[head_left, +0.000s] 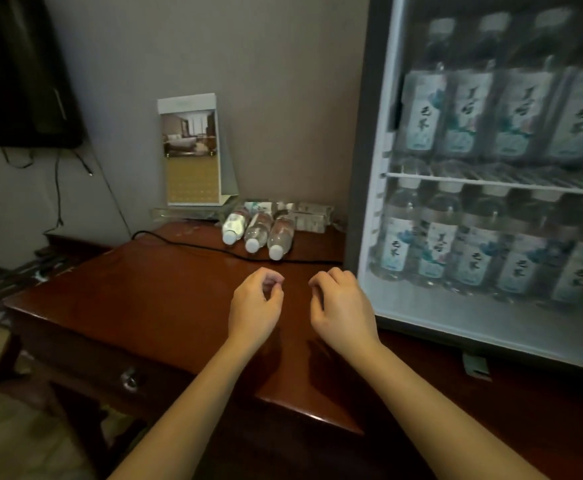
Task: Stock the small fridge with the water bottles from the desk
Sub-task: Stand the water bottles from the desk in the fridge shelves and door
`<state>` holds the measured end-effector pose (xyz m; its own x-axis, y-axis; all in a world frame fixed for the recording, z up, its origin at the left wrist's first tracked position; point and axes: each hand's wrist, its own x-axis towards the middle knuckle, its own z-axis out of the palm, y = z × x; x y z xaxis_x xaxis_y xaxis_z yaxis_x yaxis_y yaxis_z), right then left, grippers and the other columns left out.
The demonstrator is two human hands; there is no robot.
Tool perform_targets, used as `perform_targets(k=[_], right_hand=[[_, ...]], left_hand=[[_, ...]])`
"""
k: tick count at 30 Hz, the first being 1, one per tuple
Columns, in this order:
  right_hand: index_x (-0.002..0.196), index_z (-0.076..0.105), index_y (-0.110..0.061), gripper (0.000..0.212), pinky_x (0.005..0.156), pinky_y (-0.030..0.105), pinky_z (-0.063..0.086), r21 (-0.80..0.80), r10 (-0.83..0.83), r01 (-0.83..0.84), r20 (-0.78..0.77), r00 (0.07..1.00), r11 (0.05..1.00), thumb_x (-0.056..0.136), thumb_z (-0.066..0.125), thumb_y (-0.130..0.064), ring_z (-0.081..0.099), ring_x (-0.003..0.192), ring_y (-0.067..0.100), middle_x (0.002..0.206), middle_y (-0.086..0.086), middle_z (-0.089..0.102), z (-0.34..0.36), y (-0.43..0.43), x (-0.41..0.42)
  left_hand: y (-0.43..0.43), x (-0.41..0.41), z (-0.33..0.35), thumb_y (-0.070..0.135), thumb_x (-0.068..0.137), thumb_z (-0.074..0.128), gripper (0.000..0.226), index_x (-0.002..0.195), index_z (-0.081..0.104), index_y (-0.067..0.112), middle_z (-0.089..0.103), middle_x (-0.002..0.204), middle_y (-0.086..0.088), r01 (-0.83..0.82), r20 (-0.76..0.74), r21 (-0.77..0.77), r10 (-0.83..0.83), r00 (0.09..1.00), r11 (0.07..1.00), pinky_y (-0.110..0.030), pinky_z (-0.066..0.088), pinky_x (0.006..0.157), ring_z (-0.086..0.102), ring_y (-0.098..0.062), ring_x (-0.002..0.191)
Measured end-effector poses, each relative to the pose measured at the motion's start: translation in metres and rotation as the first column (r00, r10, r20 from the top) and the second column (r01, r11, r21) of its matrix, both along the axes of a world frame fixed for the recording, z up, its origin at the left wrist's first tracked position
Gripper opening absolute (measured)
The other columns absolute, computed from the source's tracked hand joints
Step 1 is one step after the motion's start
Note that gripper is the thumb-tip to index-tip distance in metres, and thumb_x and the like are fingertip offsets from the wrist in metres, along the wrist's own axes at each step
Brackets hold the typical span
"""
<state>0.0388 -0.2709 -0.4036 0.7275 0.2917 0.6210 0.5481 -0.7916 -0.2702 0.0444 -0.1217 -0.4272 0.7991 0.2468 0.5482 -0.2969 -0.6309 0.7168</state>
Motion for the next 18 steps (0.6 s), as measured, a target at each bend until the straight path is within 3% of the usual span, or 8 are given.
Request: perform_targets(k=[5, 10, 13, 18], right_hand=[[0.115, 0.053, -0.012, 0.027, 0.072, 0.033, 0.040, -0.177, -0.074, 0.033, -0.235, 0.969, 0.984, 0.090, 0.046, -0.018, 0.049, 0.107, 0.028, 0.113, 0.008, 0.054, 0.005, 0.047, 0.069], [0.123, 0.042, -0.012, 0.035, 0.075, 0.036, 0.040, -0.304, -0.243, 0.103, -0.471, 0.848, 0.947, 0.089, 0.048, -0.019, 0.047, 0.116, 0.034, 0.124, 0.014, 0.049, 0.002, 0.082, 0.136], [0.130, 0.036, -0.013, 0.044, 0.076, 0.036, 0.039, -0.295, -0.272, 0.135, -0.494, 0.826, 0.946, 0.089, 0.050, -0.020, 0.044, 0.119, 0.034, 0.127, 0.015, 0.049, -0.007, 0.096, 0.167], [0.134, 0.023, -0.014, 0.059, 0.072, 0.036, 0.037, -0.219, -0.280, 0.202, -0.428, 0.859, 0.955, 0.088, 0.056, -0.028, 0.044, 0.116, 0.036, 0.126, 0.018, 0.050, -0.024, 0.118, 0.193]], left_hand=[[0.033, 0.069, -0.001, 0.014, 0.086, 0.056, 0.013, 0.089, 0.055, 0.027, 0.058, 0.090, 0.011, -0.081, -0.154, -0.013, 0.078, 0.985, 0.997, -0.027, 0.045, 0.075, 0.057, -0.013, 0.089], [0.047, 0.125, 0.002, 0.008, 0.086, 0.049, 0.024, 0.102, 0.051, 0.026, 0.059, 0.104, 0.008, -0.118, -0.219, 0.047, 0.125, 0.968, 0.992, -0.031, 0.044, 0.074, 0.056, -0.017, 0.093], [0.058, 0.135, -0.010, 0.002, 0.081, 0.045, 0.040, 0.112, 0.049, 0.027, 0.057, 0.107, 0.012, -0.114, -0.170, 0.168, 0.142, 0.975, 0.979, -0.033, 0.045, 0.073, 0.057, -0.017, 0.097], [0.068, 0.142, -0.012, -0.001, 0.077, 0.048, 0.050, 0.119, 0.047, 0.026, 0.058, 0.111, 0.007, -0.154, -0.134, 0.141, 0.173, 0.976, 0.978, -0.030, 0.038, 0.068, 0.057, -0.020, 0.099]])
